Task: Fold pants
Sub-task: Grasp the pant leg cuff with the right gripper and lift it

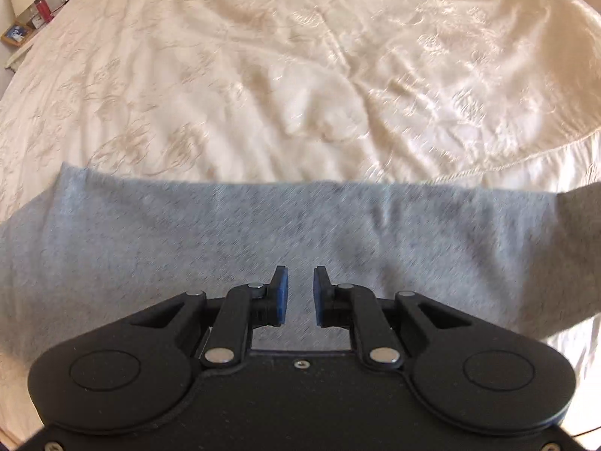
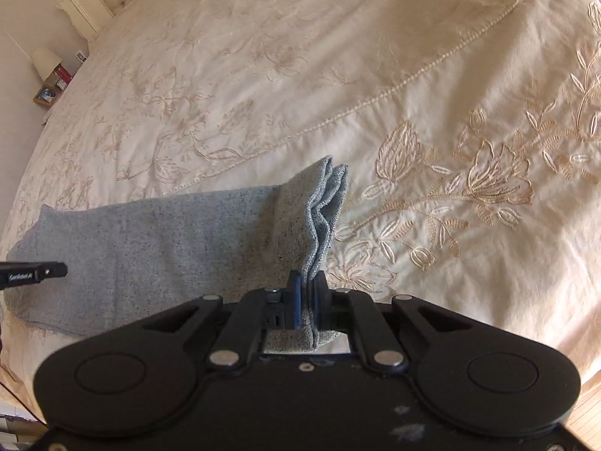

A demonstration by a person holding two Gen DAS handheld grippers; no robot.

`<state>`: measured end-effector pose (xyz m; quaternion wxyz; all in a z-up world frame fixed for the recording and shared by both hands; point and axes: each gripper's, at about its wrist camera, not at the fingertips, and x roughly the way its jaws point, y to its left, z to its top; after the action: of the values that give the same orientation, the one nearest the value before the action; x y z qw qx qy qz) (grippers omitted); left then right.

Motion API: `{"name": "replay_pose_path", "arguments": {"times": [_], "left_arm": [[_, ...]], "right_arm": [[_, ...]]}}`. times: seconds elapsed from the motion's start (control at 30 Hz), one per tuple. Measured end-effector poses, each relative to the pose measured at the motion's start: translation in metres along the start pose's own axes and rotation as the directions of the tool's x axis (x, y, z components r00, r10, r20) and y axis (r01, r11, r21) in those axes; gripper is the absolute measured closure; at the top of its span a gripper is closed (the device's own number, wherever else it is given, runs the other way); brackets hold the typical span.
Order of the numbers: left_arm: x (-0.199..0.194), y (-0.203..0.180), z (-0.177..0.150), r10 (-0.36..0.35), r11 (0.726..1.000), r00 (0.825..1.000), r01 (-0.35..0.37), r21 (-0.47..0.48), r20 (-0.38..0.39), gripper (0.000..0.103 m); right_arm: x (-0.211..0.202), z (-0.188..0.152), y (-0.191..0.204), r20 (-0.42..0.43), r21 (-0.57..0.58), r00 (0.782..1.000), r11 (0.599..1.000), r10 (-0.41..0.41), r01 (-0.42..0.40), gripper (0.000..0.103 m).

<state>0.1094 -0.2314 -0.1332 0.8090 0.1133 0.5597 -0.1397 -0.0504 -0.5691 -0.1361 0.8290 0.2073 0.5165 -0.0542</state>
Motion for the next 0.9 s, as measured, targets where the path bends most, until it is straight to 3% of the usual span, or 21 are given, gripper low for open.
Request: {"name": "replay_pose_path", "arguments": {"times": [0.13, 0.27, 0.47, 0.57, 0.7, 0.9], "left_arm": [[0.04, -0.017, 0.033, -0.011, 0.999, 0.999, 0.01, -0.033, -0.032, 0.084], [0.086, -0.018, 0.043, -0.008, 0.998, 0.992, -0.001, -0.064, -0.128, 0.085], [0.08, -0.014, 0.048, -0.029, 0.996, 0.993, 0.02, -0.083, -0.113, 0.085], [0.05, -0.004, 0.042, -0.061, 0.992, 0.995, 0.052, -0.118, -0.075, 0.085], [0.032, -0.004, 0.012, -0.129, 0.986, 0.987, 0.117, -0.12, -0.096, 0.085], [0.066, -0.02, -0.022, -0.118, 0.991, 0.975, 0.104, -0.082, -0.186, 0.085]], "right_arm": [[-0.011, 0.005, 0.015, 0.01, -0.048, 1.0, 0.999, -0.013, 0.013, 0.096], [-0.014, 0.008, 0.023, 0.013, -0.042, 1.0, 0.999, -0.013, 0.014, 0.096], [-0.021, 0.009, 0.025, 0.023, -0.026, 1.0, 1.0, -0.002, 0.003, 0.096], [-0.021, 0.01, 0.027, 0.019, -0.014, 1.0, 1.0, 0.004, -0.003, 0.096], [-0.02, 0.012, 0.032, 0.017, -0.01, 1.0, 1.0, 0.002, -0.002, 0.096], [-0.02, 0.015, 0.04, 0.018, -0.017, 1.0, 1.0, -0.012, 0.013, 0.096]]}}
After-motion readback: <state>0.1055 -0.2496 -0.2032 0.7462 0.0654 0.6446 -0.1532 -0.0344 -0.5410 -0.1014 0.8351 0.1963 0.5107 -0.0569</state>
